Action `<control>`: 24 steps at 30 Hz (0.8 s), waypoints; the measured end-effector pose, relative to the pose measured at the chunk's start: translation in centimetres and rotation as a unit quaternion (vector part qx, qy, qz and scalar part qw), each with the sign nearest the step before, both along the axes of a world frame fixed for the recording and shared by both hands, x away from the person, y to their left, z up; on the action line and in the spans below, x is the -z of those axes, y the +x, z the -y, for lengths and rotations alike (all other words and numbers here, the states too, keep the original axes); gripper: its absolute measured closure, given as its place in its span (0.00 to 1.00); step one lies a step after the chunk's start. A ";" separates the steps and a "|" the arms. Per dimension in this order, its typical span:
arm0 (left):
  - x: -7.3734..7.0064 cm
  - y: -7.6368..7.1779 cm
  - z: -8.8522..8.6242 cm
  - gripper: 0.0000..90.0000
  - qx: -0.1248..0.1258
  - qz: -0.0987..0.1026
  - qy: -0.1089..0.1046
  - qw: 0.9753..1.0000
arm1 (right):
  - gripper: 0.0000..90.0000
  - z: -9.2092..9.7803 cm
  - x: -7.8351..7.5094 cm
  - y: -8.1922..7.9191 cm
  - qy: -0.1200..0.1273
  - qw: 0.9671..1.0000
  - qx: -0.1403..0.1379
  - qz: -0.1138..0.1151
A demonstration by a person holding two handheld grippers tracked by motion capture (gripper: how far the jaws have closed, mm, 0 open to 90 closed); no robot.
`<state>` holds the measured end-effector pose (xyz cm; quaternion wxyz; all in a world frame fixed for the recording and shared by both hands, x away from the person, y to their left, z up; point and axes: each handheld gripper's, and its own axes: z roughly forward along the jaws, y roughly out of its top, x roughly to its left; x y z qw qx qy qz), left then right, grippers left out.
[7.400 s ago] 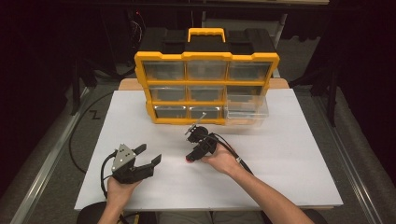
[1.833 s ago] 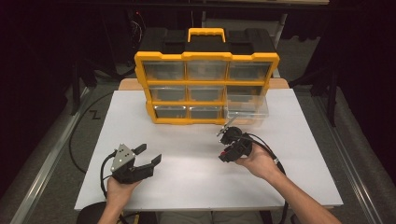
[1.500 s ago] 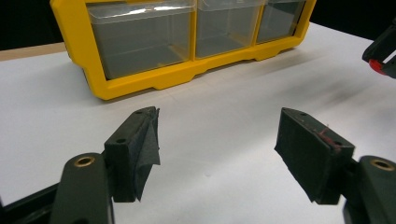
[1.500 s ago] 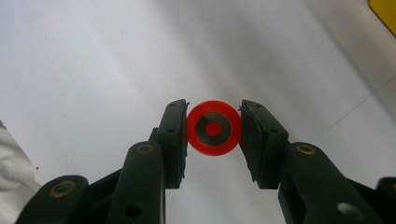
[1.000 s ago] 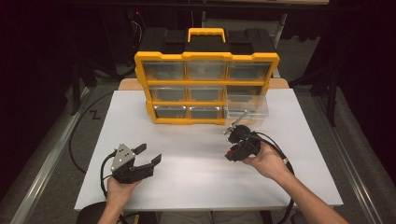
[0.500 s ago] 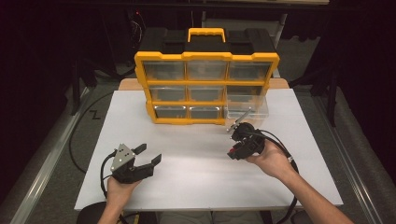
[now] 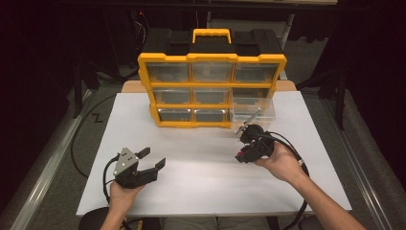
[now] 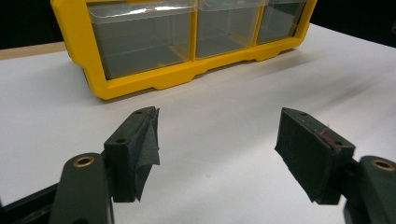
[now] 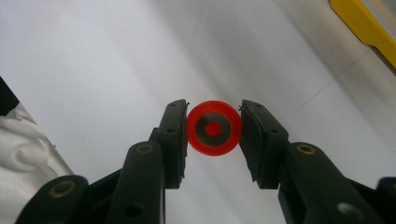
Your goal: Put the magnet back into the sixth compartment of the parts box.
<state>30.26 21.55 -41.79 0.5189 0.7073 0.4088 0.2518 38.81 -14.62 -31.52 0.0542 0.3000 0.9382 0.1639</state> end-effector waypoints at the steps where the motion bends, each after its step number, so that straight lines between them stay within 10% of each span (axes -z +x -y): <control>1: 0.0 0.0 0.0 0.33 0.000 0.000 0.000 1.000 | 0.72 0.0 -0.1 0.0 0.001 1.000 0.000 0.000; 24: 0.0 0.0 0.0 0.33 0.000 0.000 0.000 1.000 | 0.72 0.9 -1.8 0.1 0.012 1.000 0.004 -0.001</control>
